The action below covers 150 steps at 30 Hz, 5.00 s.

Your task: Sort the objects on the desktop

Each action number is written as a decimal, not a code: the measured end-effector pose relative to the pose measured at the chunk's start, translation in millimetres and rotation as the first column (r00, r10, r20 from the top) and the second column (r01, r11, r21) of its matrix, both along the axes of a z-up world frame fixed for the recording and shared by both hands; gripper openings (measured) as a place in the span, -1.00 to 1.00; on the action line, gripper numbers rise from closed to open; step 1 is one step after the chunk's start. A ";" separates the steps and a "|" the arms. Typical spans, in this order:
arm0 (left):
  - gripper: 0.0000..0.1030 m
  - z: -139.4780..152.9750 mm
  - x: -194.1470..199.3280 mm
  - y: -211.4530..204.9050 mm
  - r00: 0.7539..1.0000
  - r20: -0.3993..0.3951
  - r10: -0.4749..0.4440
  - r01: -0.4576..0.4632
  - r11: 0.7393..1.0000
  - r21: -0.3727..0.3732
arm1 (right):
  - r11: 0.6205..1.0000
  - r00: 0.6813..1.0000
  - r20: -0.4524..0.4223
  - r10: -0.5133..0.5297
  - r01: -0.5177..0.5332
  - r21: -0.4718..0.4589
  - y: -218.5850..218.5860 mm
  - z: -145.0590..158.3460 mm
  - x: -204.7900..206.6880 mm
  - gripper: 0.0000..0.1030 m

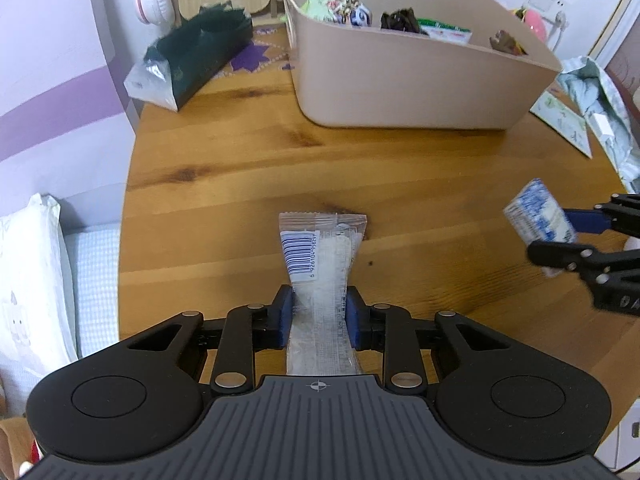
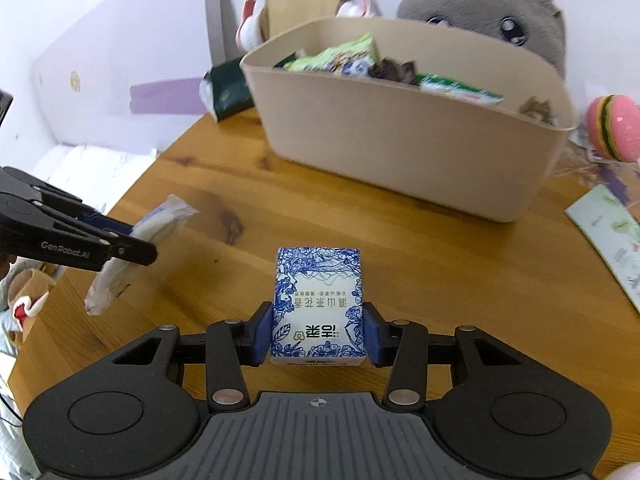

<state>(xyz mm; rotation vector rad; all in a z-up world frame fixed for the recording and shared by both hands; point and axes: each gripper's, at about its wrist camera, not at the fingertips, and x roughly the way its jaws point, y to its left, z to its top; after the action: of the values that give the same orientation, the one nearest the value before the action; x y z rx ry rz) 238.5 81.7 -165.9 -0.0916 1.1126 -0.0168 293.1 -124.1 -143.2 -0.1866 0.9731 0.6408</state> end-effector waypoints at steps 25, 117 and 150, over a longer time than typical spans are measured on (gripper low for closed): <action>-0.47 114.2 92.2 -5.2 0.966 0.251 -0.067 0.076 0.997 -0.029 | 0.985 0.948 0.281 -0.152 0.121 0.126 -63.2 126.3 62.9 -0.17; 0.70 219.0 -114.1 -62.1 0.944 0.310 -0.111 0.097 0.993 0.061 | 0.978 0.889 0.408 -0.207 0.189 0.084 -40.1 234.7 -122.9 1.00; 0.70 273.3 -231.4 -55.5 0.918 0.372 -0.137 0.143 0.990 0.011 | 0.965 0.916 0.303 -0.264 0.253 0.075 -61.7 262.5 -227.6 1.00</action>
<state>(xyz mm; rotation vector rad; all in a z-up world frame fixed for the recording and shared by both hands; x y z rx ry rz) 7.0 26.2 107.4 -0.0206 0.7356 -0.1658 65.5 -185.8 119.3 -0.1208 0.6664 0.3689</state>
